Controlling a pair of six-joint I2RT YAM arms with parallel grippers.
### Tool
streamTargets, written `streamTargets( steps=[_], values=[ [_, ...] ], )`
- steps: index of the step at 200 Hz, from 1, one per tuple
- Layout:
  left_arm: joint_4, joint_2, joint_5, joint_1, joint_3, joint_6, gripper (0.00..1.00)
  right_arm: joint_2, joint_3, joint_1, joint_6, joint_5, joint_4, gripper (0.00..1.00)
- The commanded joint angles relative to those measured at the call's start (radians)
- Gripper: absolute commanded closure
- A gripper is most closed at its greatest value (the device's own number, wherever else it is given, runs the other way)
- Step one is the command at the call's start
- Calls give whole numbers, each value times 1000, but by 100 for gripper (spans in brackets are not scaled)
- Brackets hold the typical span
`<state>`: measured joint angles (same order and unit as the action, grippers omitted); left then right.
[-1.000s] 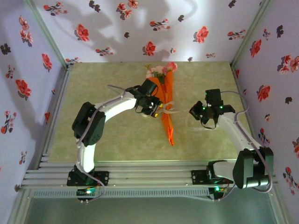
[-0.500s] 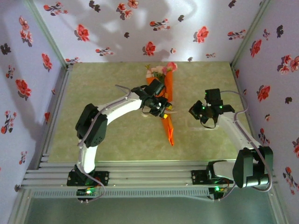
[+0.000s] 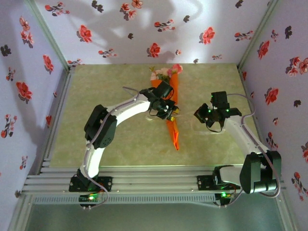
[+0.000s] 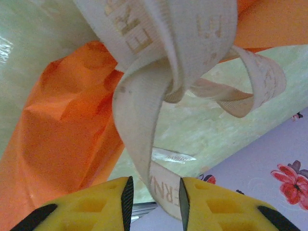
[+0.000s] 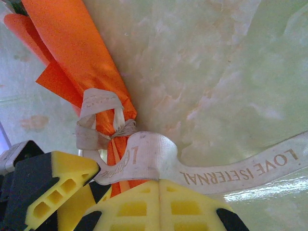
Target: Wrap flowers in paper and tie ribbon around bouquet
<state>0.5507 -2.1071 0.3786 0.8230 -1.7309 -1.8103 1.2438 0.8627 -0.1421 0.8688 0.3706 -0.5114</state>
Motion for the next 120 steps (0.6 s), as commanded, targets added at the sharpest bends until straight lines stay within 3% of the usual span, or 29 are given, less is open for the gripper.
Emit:
streamTargets(
  steps=[1,12,28,120],
  values=[
    [19,-22,16,2,-29,-18,74,-9,-17,-5,13,17,17,100],
    [16,-23,15,1,-24,-18,81,-10,-19,-6,13,20,17,100],
    [14,-25,6,-3,-19,-11,100,-12,-23,-6,13,30,20,100],
    [31,-41,-86,-57,-25,61,100,8,-74,-34,-20,199,16,100]
  ],
)
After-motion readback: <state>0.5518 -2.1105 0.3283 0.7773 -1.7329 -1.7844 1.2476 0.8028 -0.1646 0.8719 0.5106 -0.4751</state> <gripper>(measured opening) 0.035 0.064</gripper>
